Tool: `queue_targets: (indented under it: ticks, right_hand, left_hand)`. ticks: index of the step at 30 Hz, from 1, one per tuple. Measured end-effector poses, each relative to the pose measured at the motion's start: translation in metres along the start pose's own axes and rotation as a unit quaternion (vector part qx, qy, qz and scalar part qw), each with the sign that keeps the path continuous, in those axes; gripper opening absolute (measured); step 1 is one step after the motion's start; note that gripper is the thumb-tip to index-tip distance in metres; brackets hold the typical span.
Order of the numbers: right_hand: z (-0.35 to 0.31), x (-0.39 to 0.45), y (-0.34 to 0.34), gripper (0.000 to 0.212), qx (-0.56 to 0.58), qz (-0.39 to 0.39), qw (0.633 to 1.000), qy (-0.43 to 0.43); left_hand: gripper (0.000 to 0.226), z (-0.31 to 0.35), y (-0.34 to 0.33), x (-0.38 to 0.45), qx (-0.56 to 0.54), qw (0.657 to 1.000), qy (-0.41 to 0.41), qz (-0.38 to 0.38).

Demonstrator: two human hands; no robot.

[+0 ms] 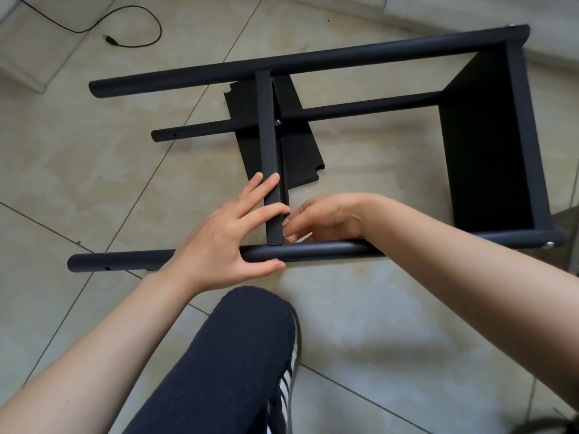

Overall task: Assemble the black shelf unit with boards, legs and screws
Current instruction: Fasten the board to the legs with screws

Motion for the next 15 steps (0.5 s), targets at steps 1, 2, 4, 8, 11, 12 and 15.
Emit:
queue_targets:
  ticks: [1, 2, 4, 8, 11, 12, 15]
  right_hand:
    - [0.0004, 0.0, 0.0008, 0.035, 0.001, 0.002, 1.0, 0.0]
    - [0.0002, 0.0001, 0.0014, 0.033, -0.002, 0.004, 1.0, 0.001]
    - [0.0004, 0.0009, 0.0028, 0.027, -0.008, 0.013, 1.0, -0.004]
    - [0.0037, 0.002, 0.0051, 0.025, -0.015, 0.024, 0.999, -0.036]
    - [0.0026, 0.0021, 0.0063, 0.026, -0.011, 0.025, 0.999, -0.04]
    - [0.0025, 0.0023, 0.007, 0.025, -0.01, 0.022, 0.999, -0.039]
    - [0.0011, 0.0033, 0.0079, 0.019, -0.015, 0.016, 0.999, -0.029]
  left_hand:
    - [0.07, -0.0001, -0.0002, 0.0, 0.0, 1.0, 0.0, -0.001]
    - [0.07, -0.0001, -0.0003, -0.0002, 0.0, 1.0, 0.001, -0.002]
    - [0.069, 0.0001, -0.0003, -0.0001, -0.001, 1.0, 0.001, -0.002]
    - [0.069, 0.0008, 0.0001, 0.0, -0.001, 1.0, 0.0, -0.001]
    - [0.069, 0.0006, 0.0004, -0.0001, -0.001, 1.0, 0.001, -0.002]
    - [0.069, 0.0011, 0.0002, 0.0001, 0.0, 1.0, 0.001, -0.003]
    - [0.069, 0.0017, 0.0001, 0.0003, -0.002, 1.0, -0.001, -0.005]
Point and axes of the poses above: each hand's wrist, its own x-axis towards the middle knuckle, its own y-axis out of the back of the hand, z = x × y, the point moved 10 cm from there along x, towards the middle knuckle, and after that the axes turned 3 degrees about -z, right-handed, at the moved point
